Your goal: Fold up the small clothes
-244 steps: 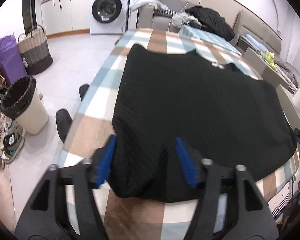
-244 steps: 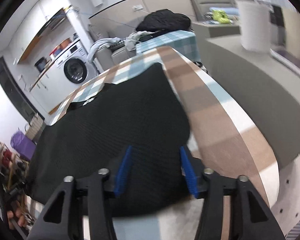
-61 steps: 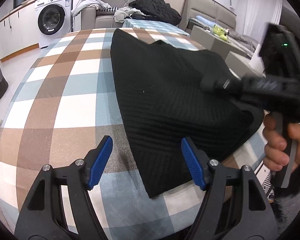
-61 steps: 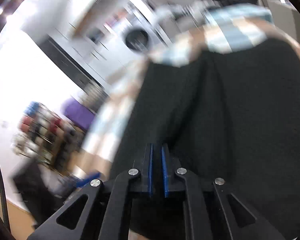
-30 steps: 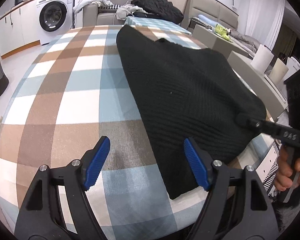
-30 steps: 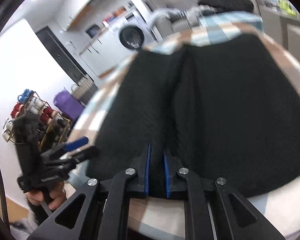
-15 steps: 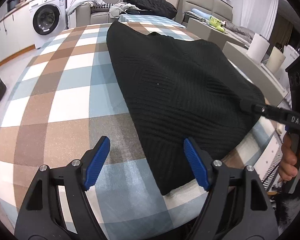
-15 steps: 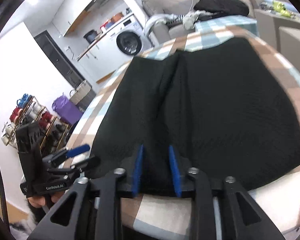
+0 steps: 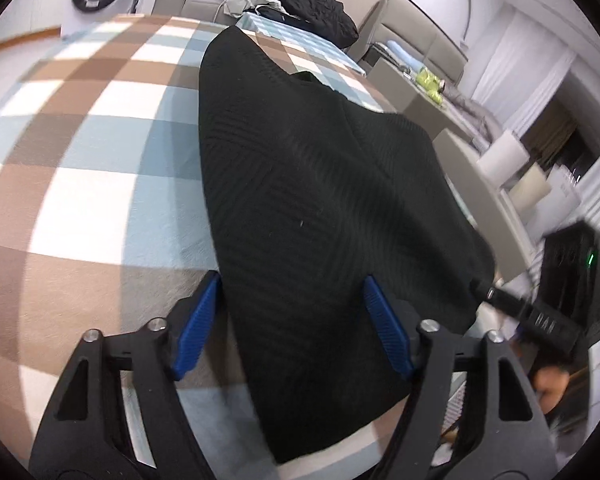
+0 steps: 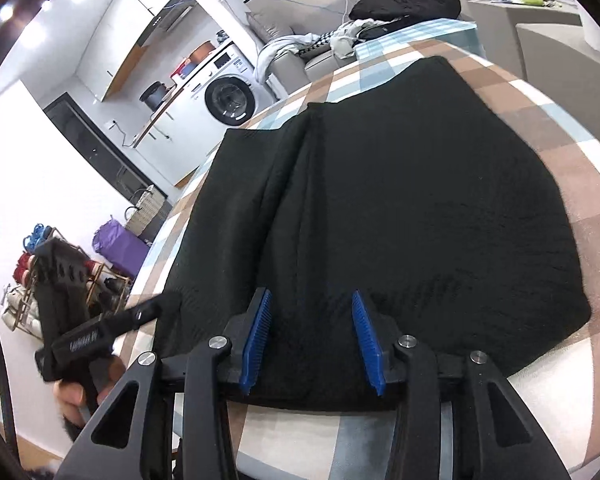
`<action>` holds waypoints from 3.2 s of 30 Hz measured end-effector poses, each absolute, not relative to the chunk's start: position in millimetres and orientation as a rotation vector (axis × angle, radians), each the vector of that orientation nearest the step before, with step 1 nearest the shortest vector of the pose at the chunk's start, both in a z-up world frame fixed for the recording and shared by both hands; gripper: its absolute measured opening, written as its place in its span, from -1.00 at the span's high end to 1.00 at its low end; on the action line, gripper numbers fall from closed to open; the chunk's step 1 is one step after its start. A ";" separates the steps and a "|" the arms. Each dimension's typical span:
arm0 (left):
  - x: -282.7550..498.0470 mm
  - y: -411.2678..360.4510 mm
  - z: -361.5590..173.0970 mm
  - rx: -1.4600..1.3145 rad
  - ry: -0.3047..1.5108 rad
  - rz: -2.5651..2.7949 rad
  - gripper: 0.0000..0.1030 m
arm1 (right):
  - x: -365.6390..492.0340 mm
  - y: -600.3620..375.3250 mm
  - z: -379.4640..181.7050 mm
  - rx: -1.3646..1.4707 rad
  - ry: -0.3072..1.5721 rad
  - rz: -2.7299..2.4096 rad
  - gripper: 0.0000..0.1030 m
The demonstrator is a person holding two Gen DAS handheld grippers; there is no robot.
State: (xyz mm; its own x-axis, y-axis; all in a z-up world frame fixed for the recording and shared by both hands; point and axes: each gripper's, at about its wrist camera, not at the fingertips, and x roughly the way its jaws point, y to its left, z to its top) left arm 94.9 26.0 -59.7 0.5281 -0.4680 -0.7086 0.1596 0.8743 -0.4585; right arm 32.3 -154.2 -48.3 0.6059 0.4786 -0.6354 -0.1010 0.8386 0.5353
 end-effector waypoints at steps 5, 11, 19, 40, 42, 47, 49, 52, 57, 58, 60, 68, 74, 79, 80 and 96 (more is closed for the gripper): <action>106.5 27.7 -61.7 -0.410 0.961 -0.355 0.32 | 32.1 -155.7 -49.2 0.489 0.854 0.369 0.17; 100.8 20.1 -57.6 -0.324 0.917 -0.292 0.57 | 31.0 -148.9 -50.0 0.467 0.851 0.373 0.17; 94.3 47.8 -59.7 -0.324 0.913 -0.242 0.59 | 30.9 -116.3 -49.1 0.427 0.890 0.466 0.18; 56.4 42.8 -26.7 -0.116 0.796 -0.194 -0.53 | 130.0 -65.9 -33.8 0.420 0.936 0.501 0.82; 54.8 43.3 -25.9 -0.123 0.807 -0.204 -0.54 | 120.5 -73.8 -11.5 0.385 0.829 0.490 0.83; 55.7 42.1 -31.3 -0.125 0.840 -0.213 -0.55 | 124.7 -80.6 -22.5 0.328 0.886 0.373 0.81; 55.5 40.4 -34.7 -0.115 0.858 -0.211 -0.55 | 125.0 -82.1 -36.9 0.368 0.935 0.389 0.76; 54.0 41.4 -40.2 -0.124 0.888 -0.215 -0.56 | 109.2 -92.6 -39.5 0.428 0.914 0.416 0.51; 50.1 43.7 -46.7 -0.124 0.900 -0.214 -0.57 | 64.4 -98.5 -39.5 0.440 0.878 0.533 0.45; 48.5 43.6 -46.5 -0.123 0.900 -0.215 -0.57 | 57.7 -98.4 -40.0 0.440 0.870 0.547 0.45; 47.8 43.0 -46.1 -0.119 0.899 -0.215 -0.57 | 46.9 -95.4 -43.0 0.412 0.848 0.574 0.48; 43.5 45.4 -46.4 -0.129 0.907 -0.220 -0.60 | 35.9 -88.2 -32.9 0.305 0.818 0.525 0.87; 36.5 38.3 -46.2 -0.108 0.906 -0.248 -0.60 | 28.8 -92.6 -37.9 0.306 0.853 0.540 0.76; 32.6 24.8 -47.1 -0.060 0.905 -0.276 -0.62 | 26.9 -95.5 -42.9 0.305 0.853 0.539 0.83; 31.7 23.4 -47.0 -0.054 0.902 -0.278 -0.62 | 23.3 -95.1 -36.2 0.288 0.823 0.537 0.83; 38.4 38.0 -50.3 -0.121 0.918 -0.259 -0.62 | 79.4 -107.8 -40.6 0.398 0.914 0.470 -0.10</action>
State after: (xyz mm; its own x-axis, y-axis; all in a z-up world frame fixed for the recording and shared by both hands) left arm 38.4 38.0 -50.3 0.5793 -0.2720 -0.7684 0.1691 0.9623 -0.2132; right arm 79.4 -107.8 -40.6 0.5232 0.5449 -0.6553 -0.2161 0.8286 0.5165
